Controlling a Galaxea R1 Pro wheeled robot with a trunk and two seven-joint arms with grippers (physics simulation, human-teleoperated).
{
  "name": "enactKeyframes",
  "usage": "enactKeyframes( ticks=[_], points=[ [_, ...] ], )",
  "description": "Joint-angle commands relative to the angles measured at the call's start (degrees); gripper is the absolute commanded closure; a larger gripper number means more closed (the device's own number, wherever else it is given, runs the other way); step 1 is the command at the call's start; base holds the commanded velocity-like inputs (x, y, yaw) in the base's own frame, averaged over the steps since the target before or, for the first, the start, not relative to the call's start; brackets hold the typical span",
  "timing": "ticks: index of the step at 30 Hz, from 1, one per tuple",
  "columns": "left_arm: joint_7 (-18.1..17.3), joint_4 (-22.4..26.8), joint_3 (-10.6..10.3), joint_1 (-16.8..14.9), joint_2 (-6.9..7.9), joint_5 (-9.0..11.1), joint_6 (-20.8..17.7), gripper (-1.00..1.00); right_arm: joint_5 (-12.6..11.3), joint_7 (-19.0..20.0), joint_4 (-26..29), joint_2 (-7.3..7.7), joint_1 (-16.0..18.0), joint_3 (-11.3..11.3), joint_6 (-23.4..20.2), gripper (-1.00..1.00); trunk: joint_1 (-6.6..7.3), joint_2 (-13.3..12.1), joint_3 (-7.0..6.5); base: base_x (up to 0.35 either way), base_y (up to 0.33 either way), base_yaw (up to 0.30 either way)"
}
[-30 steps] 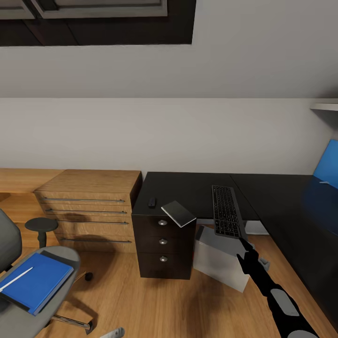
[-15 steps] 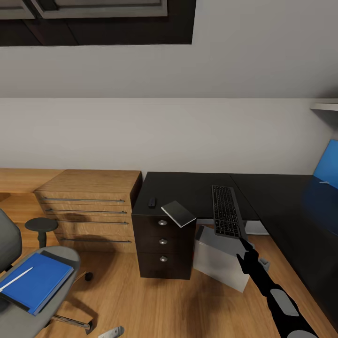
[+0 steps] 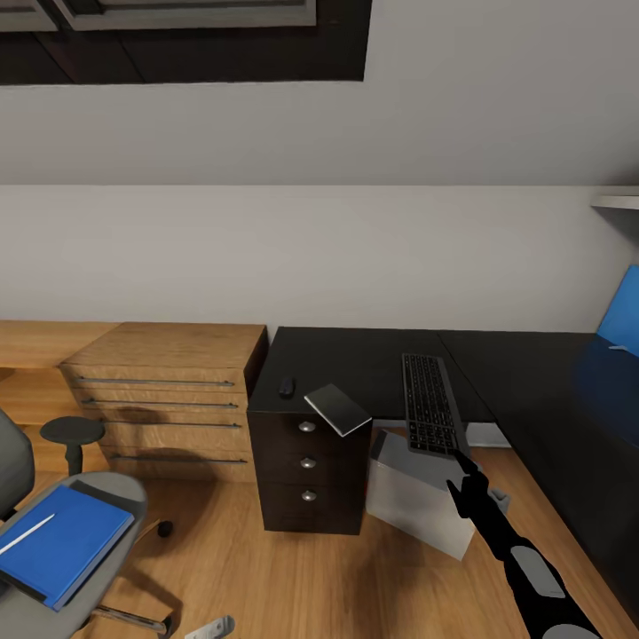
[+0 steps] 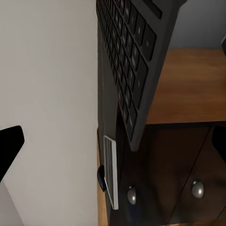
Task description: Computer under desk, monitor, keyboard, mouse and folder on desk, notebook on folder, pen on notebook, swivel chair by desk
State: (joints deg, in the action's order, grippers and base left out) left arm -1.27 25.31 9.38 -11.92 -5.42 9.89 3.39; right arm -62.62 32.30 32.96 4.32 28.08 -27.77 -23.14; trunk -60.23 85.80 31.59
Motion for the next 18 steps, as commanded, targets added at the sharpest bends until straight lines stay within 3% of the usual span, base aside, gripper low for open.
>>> enactKeyframes(
  ticks=[1,18],
  points=[
    [-0.1,0.0,0.1,0.0,-0.03,0.6,0.1,-1.00,-0.4,0.1,0.0,-0.01,0.0,-0.2,-0.5,-1.00,0.00,0.0,0.05,0.041,0.000,0.000],
    [-0.1,0.0,0.1,0.0,-0.01,0.6,0.2,-1.00,-0.4,0.0,0.0,0.03,0.0,-0.2,-0.5,-1.00,0.00,0.0,0.05,0.037,0.000,0.000]
  ],
)
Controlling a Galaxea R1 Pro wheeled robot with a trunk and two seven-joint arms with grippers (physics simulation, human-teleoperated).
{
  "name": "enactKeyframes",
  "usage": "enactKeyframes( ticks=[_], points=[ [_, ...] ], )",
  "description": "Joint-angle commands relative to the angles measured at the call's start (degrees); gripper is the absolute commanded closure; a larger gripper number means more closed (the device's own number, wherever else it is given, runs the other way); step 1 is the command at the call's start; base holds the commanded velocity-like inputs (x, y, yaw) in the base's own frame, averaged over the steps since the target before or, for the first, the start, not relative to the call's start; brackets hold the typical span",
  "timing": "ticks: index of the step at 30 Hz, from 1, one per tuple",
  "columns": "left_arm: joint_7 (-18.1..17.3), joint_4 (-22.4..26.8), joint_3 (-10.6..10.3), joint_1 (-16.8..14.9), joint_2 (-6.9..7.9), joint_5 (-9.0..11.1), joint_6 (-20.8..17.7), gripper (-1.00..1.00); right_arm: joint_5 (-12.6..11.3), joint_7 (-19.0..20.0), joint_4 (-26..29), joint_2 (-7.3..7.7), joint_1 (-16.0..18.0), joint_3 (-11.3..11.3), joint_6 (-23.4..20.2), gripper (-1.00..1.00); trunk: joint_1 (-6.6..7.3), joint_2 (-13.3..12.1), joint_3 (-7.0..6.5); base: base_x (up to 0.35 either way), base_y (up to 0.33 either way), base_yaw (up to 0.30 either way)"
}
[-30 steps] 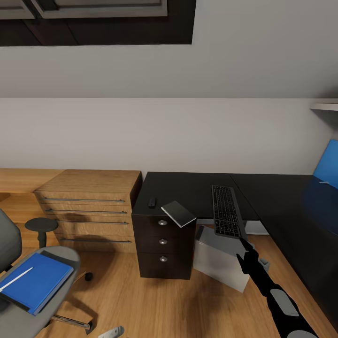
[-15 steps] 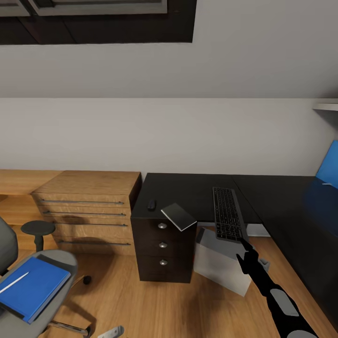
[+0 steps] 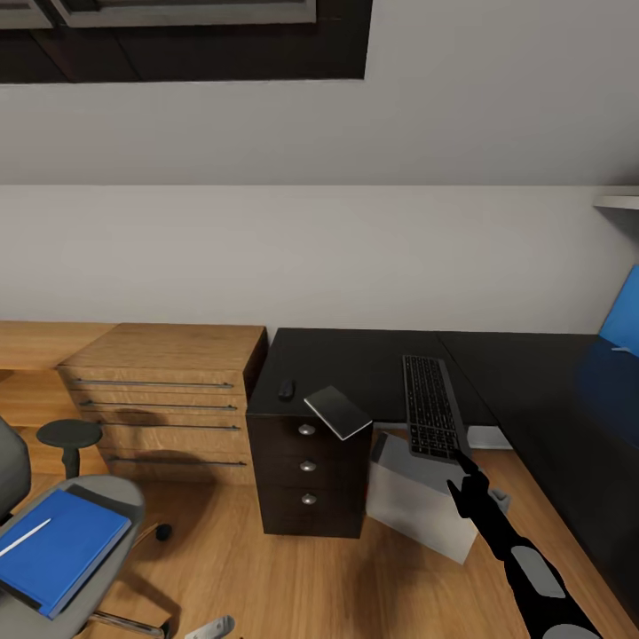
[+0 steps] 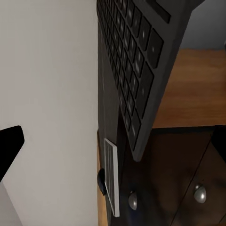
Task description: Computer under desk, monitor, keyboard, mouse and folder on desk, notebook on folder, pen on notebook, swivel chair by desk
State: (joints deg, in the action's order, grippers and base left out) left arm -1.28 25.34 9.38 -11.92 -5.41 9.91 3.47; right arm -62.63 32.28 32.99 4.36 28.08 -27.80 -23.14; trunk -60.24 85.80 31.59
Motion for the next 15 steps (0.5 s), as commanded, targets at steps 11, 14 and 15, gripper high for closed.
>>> enactKeyframes(
  ticks=[11,14,15],
  points=[
    [-0.1,0.0,0.2,0.0,-0.12,0.6,0.1,-1.00,-0.4,0.1,0.0,0.03,0.0,-0.2,-0.5,-1.00,-1.31,2.4,1.13,0.003,0.000,0.000],
    [-0.1,0.0,0.2,0.0,-0.13,0.6,0.1,-1.00,-0.4,0.1,0.0,0.03,0.0,-0.2,-0.5,-1.00,-1.97,3.6,1.67,0.000,0.000,0.000],
    [-0.1,0.0,0.2,0.0,-0.13,0.6,0.1,-1.00,-0.4,0.1,0.0,0.03,0.0,-0.2,-0.5,-1.00,-2.19,4.0,1.85,0.000,0.000,0.000]
  ],
)
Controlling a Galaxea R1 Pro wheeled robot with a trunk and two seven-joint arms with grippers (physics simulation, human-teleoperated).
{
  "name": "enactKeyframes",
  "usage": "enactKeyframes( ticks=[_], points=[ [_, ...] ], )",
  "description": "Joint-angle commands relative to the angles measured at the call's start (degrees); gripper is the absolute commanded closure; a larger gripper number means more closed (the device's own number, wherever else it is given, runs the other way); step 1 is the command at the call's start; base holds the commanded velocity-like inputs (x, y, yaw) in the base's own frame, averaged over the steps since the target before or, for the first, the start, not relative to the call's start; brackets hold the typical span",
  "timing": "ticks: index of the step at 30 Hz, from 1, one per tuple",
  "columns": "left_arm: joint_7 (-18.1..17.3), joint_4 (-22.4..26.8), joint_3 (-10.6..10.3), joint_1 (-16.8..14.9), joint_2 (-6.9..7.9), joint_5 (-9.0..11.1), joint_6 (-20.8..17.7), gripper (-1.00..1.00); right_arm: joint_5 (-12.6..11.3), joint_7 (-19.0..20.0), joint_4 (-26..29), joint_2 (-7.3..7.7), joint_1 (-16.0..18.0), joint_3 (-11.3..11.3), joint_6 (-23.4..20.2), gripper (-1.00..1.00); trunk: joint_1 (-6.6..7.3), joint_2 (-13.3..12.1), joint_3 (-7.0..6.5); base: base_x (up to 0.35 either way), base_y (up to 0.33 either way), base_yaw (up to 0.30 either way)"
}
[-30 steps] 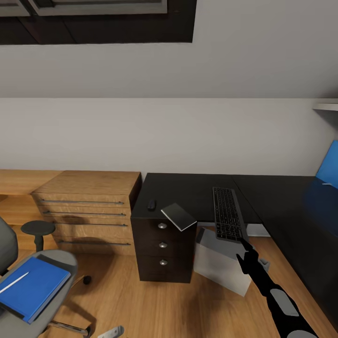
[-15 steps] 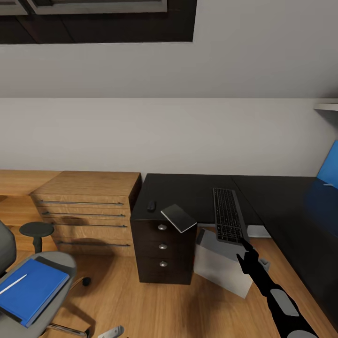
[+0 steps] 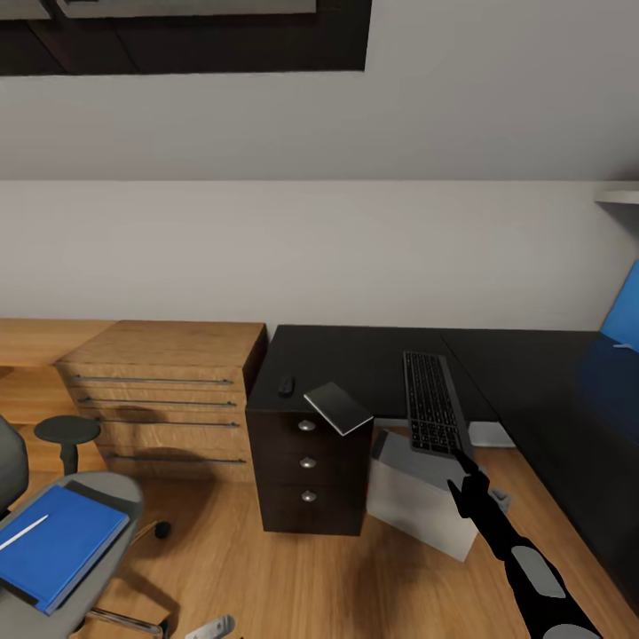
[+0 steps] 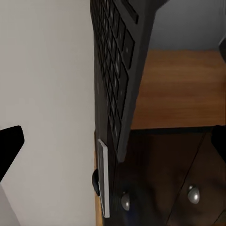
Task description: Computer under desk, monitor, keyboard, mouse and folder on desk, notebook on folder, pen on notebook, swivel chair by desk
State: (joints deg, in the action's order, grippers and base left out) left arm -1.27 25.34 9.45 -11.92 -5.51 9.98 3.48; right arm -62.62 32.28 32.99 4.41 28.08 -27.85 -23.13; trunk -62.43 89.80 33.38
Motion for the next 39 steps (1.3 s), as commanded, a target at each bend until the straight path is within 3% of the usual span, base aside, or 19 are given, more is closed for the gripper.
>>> enactKeyframes(
  ticks=[1,23,39],
  points=[
    [-0.1,0.0,0.1,0.0,-0.03,0.6,0.1,-1.00,-0.4,0.1,0.0,-0.01,0.0,-0.2,-0.5,-1.00,-0.22,0.4,0.24,0.000,0.000,0.000],
    [-0.1,0.0,0.1,0.0,-0.03,0.5,0.1,-1.00,-0.4,0.1,0.0,-0.01,0.0,-0.1,-0.4,-1.00,-0.66,1.2,0.60,0.003,0.000,0.000],
    [-0.1,0.0,0.0,0.0,-0.02,0.5,0.1,-1.00,-0.3,0.0,0.0,-0.01,0.0,-0.1,-0.4,-1.00,-0.66,1.2,0.60,0.133,0.000,0.000]
  ],
)
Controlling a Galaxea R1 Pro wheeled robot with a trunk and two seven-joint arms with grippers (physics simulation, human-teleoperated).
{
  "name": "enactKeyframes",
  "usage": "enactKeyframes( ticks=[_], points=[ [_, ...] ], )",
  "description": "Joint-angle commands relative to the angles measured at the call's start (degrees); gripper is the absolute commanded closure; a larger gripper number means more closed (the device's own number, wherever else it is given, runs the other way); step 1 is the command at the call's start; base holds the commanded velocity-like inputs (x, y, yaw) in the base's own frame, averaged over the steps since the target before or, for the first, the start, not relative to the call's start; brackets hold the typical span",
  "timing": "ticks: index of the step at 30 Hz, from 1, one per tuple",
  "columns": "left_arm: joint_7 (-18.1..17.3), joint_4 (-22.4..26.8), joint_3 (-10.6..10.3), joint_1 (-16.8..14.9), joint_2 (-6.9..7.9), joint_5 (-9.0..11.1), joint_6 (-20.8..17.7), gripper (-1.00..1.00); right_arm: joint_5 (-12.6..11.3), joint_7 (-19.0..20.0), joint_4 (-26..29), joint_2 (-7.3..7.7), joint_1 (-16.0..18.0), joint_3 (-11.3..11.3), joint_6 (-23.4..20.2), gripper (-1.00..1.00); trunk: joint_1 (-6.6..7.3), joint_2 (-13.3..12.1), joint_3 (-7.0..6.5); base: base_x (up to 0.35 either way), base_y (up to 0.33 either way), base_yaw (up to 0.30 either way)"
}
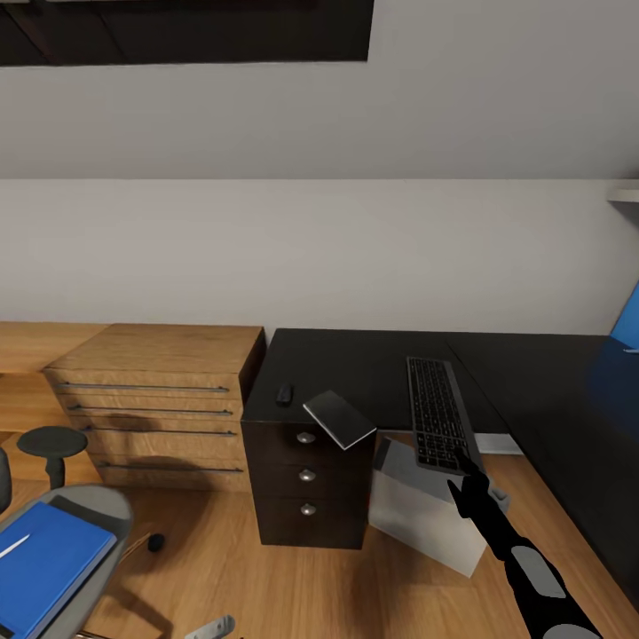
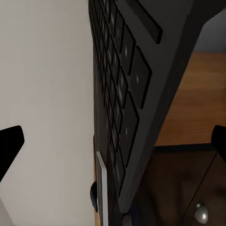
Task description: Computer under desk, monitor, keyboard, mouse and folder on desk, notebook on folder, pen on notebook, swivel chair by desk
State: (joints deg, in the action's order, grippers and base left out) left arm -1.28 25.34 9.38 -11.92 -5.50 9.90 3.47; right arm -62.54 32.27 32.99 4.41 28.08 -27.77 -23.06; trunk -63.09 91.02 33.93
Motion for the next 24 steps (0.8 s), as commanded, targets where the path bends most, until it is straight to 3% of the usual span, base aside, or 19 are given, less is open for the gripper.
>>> enactKeyframes(
  ticks=[1,11,16,24],
  points=[
    [-0.1,0.0,0.1,0.0,-0.03,0.6,0.1,-1.00,-0.4,0.1,0.0,-0.01,0.0,-0.2,-0.5,-1.00,0.00,0.0,0.05,0.021,0.000,0.000],
    [-0.1,0.0,0.2,0.0,-0.03,0.6,0.1,-1.00,-0.4,0.0,0.0,0.07,0.0,-0.2,-0.5,-1.00,0.00,0.0,0.05,0.008,0.000,0.000],
    [-0.1,0.0,0.2,0.0,-0.03,0.6,0.1,-1.00,-0.5,0.0,0.0,0.07,0.0,-0.3,-0.5,-1.00,-1.10,2.0,0.95,0.001,0.000,0.000],
    [-0.1,0.0,0.2,0.0,-0.03,0.6,0.1,-1.00,-0.5,0.0,0.0,0.07,0.0,-0.3,-0.5,-1.00,-1.10,2.0,0.95,0.000,0.000,0.000]
  ],
)
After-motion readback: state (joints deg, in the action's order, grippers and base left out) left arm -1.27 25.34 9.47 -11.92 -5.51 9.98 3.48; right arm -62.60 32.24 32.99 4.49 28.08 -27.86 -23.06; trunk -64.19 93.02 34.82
